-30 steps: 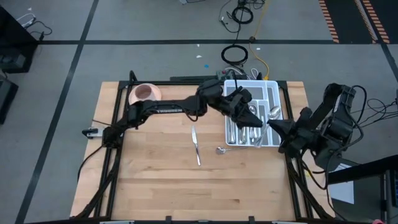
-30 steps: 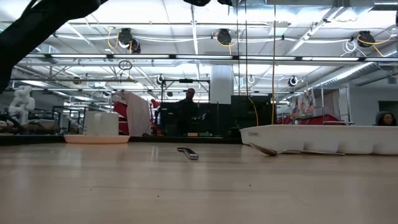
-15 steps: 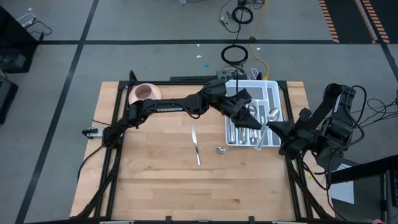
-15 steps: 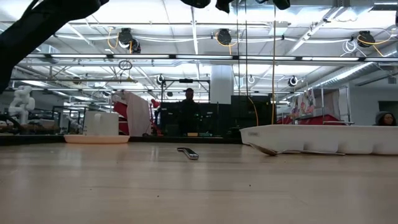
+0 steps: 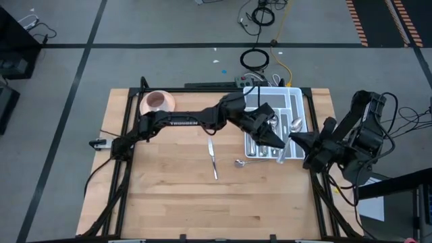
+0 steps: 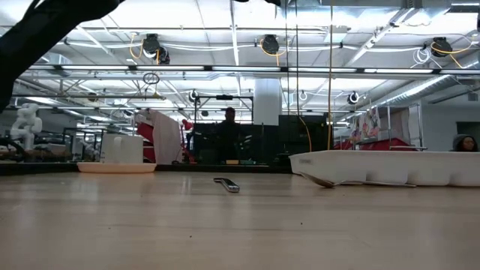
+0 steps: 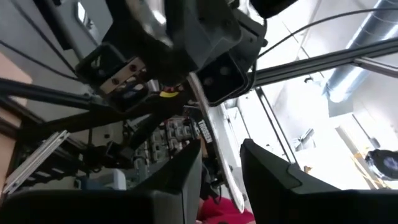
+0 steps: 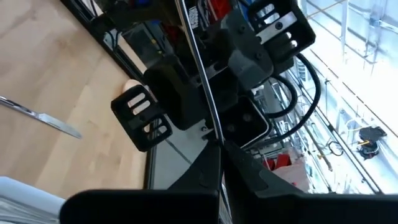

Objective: Sort silverware
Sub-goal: Put the silver spoon into the white cutlery tray

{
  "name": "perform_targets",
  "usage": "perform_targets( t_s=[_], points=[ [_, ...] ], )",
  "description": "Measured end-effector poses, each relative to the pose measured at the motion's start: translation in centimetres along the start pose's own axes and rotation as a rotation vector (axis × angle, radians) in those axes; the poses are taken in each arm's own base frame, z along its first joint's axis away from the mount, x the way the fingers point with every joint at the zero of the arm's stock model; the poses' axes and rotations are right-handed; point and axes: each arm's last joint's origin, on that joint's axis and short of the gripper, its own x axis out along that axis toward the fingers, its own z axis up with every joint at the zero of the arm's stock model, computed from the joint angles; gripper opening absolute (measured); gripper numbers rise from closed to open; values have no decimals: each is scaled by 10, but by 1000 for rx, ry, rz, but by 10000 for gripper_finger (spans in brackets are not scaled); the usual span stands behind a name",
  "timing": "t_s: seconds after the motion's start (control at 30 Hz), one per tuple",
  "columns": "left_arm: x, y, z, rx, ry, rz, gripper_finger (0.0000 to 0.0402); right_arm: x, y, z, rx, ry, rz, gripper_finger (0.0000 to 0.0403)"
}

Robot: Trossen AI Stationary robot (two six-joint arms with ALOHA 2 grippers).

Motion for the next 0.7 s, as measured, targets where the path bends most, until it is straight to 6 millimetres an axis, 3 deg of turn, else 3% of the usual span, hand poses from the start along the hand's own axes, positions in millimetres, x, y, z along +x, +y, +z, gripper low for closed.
perform_targets(
  t_s=[0.53, 0.7],
  points=[
    [10, -3, -10, -14, 4, -22, 115, 11, 1, 0, 6, 35, 35, 0],
    [10, -3, -11, -15, 9, -19, 65, 11, 1, 1, 15, 36, 33, 0]
  ],
)
